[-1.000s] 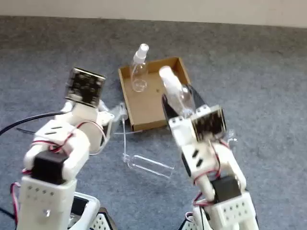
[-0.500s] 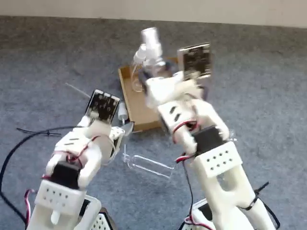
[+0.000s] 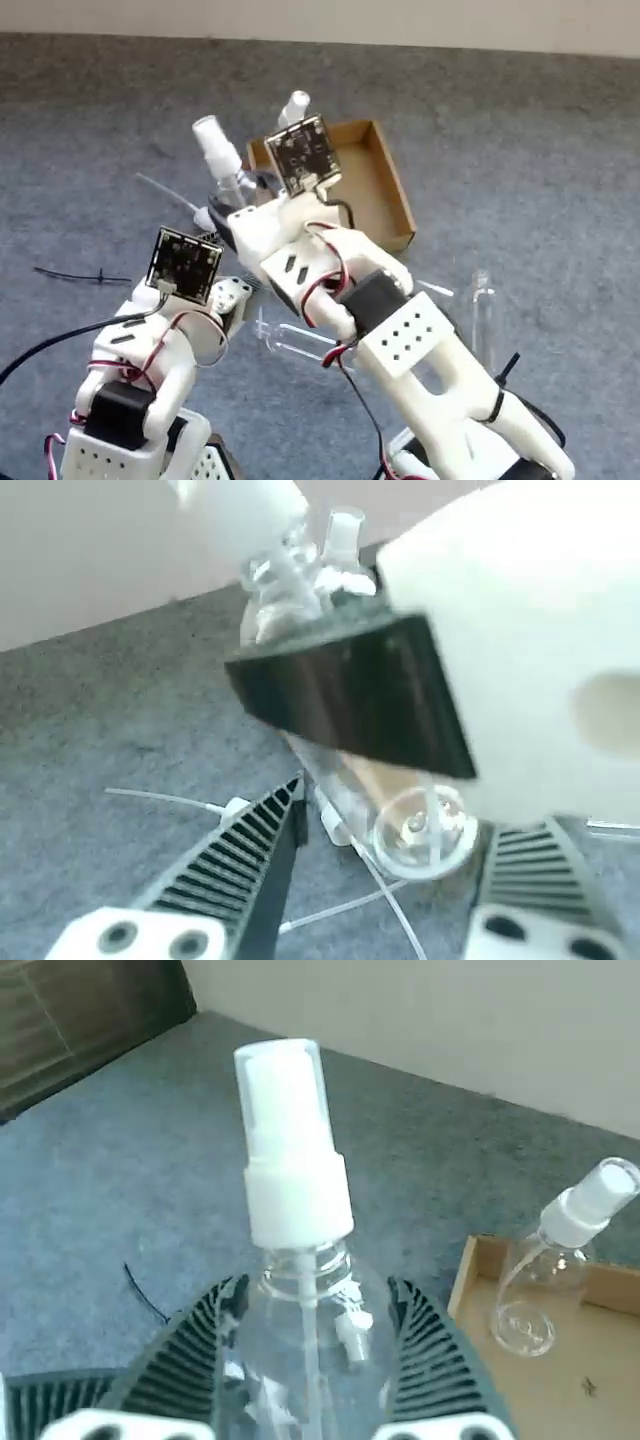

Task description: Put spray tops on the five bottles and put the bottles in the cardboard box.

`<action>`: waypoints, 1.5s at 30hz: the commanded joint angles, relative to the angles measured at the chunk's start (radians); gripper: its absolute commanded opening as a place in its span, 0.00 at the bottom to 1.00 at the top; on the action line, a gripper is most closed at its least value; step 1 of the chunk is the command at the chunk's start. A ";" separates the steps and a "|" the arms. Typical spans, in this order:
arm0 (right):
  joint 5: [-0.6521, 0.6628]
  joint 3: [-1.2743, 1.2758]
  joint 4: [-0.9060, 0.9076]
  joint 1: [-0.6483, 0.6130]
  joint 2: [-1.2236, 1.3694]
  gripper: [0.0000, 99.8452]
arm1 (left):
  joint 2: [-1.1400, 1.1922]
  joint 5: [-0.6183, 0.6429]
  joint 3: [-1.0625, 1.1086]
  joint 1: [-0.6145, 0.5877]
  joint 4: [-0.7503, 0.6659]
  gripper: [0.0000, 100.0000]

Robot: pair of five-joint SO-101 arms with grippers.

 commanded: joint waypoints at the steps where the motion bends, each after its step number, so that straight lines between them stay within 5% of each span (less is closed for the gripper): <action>1: -0.009 -0.056 0.125 -0.008 -0.061 0.00 | -0.002 -0.005 0.016 -0.015 0.002 0.27; 12: 0.074 -0.050 0.228 0.019 -0.160 0.00 | -0.002 -0.005 0.053 -0.067 -0.068 0.27; 18: 0.074 -0.054 0.216 0.203 -0.150 0.00 | -0.012 -0.005 0.054 -0.062 -0.066 0.27; 25: 0.075 -0.058 -0.084 0.460 0.065 0.00 | -0.015 -0.008 0.113 -0.071 -0.072 0.22; 33: 0.074 -0.074 -0.503 0.472 0.392 0.00 | -0.013 -0.002 0.131 -0.125 -0.109 0.20; 45: 0.069 -0.430 -0.538 0.475 0.803 0.00 | -0.013 -0.005 0.194 -0.159 -0.226 0.20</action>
